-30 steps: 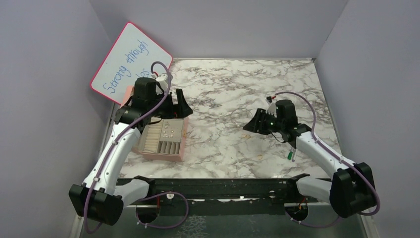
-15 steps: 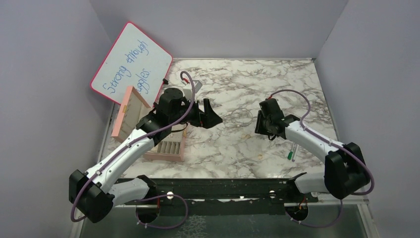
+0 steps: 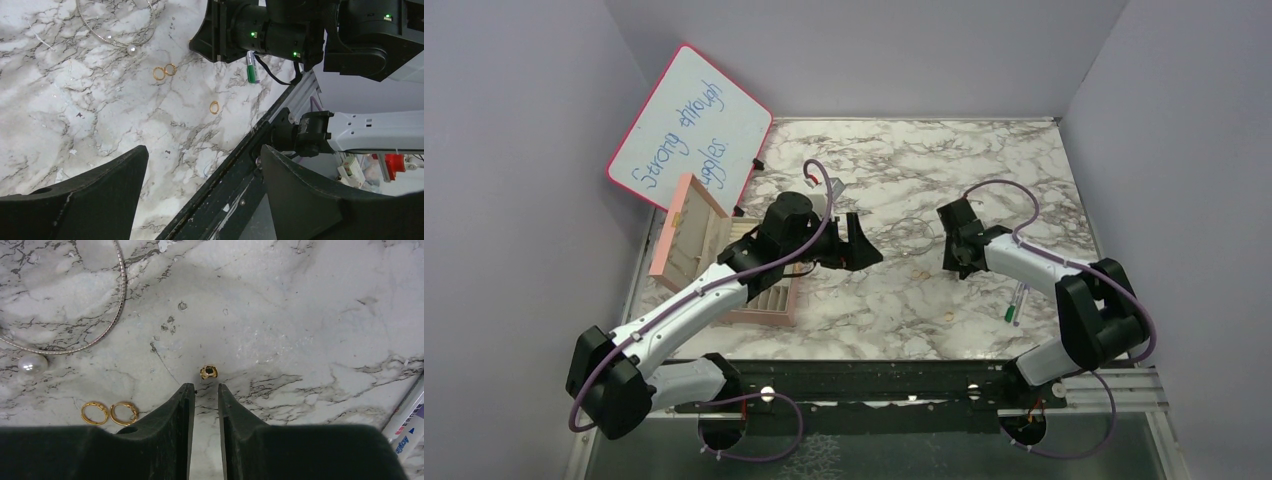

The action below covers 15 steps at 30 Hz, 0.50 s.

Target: Organize the mixed jewelry

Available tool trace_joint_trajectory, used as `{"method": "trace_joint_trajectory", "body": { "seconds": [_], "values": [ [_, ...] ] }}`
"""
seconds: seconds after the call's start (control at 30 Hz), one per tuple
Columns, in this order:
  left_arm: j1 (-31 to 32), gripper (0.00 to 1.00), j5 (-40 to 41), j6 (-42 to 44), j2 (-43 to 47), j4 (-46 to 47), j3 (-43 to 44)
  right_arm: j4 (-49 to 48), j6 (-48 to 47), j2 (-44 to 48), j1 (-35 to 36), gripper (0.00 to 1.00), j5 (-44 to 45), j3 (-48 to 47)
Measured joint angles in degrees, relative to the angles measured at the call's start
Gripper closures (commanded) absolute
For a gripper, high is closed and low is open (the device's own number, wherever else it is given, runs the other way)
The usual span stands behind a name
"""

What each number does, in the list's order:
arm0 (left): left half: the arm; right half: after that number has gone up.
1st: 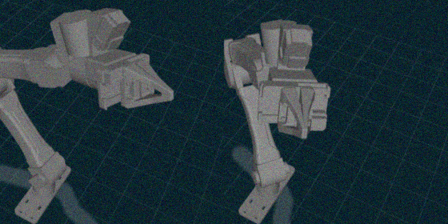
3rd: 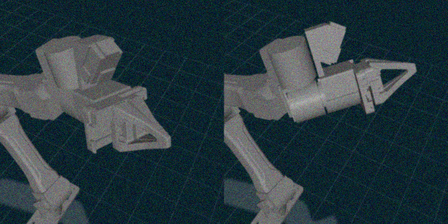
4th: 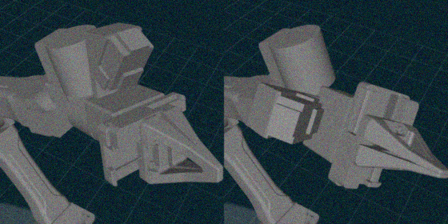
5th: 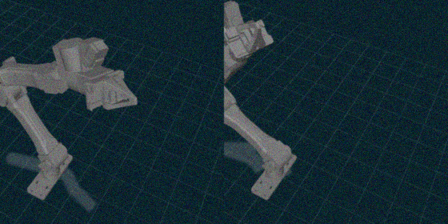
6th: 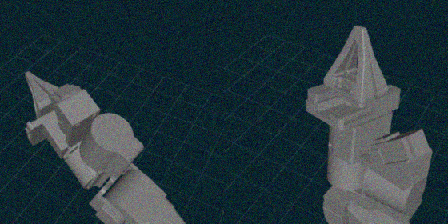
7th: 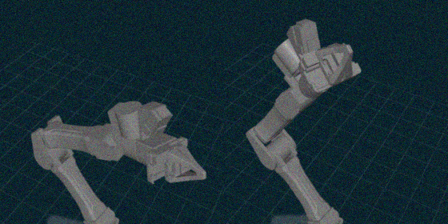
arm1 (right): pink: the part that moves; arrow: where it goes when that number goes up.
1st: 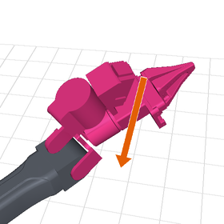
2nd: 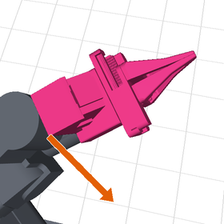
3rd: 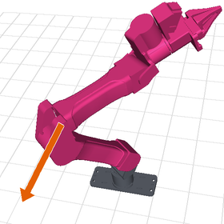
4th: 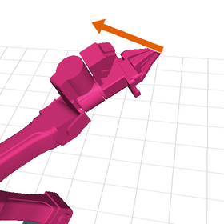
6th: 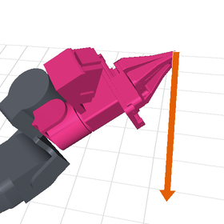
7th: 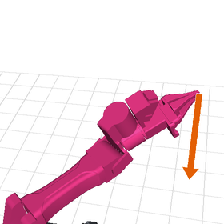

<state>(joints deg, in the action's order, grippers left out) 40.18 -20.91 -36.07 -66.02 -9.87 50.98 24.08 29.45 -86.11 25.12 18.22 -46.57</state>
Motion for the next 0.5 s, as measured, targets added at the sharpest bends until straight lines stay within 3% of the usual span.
{"method": "trace_joint_trajectory", "body": {
  "seconds": [0.5],
  "values": [
    [0.46, 0.18, 0.85, -1.01, -0.44, 0.81, -1.09, -2.84, -2.03, -1.66, 0.00, 0.84, 0.66, 0.00]
  ]
}}
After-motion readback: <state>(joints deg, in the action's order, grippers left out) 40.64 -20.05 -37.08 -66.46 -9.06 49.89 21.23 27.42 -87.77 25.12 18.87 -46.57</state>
